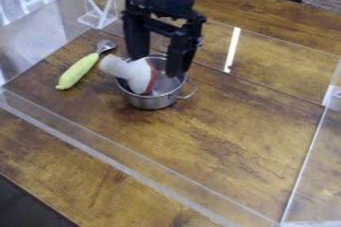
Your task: Put the mushroom in the silver pot
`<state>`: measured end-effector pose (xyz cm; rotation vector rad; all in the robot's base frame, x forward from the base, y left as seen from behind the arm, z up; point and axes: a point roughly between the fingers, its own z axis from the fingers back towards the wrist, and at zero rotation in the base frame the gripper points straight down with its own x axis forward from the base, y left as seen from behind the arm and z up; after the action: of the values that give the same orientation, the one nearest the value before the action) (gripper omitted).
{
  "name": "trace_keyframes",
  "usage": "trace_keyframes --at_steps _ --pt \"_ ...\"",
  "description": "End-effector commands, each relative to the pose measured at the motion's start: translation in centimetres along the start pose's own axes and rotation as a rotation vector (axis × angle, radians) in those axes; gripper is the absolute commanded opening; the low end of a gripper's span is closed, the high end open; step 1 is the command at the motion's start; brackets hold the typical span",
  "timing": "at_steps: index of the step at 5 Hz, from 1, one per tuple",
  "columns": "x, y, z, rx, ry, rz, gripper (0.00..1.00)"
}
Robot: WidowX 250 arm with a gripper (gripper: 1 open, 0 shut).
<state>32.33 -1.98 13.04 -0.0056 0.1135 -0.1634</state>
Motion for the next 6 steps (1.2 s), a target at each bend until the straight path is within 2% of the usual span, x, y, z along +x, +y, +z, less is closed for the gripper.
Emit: trace_keyframes --at_steps 1,2,3,4,5,6 --pt "0.8 -1.5 2.2 0.002 -0.059 0.000 1.00" --pt "1.6 -3.1 2.2 -0.007 -0.078 0.007 1.00" --pt "2.6 -3.7 2.6 -0.020 -0.111 0.017 1.00" --pt "2.6 -3.2 2.6 -0.027 -0.109 0.052 1.00" --pt "2.8 -3.0 2.1 -0.029 -0.096 0.067 1.00" --pt "3.2 -2.9 2.0 -0.031 -0.098 0.075 1.00"
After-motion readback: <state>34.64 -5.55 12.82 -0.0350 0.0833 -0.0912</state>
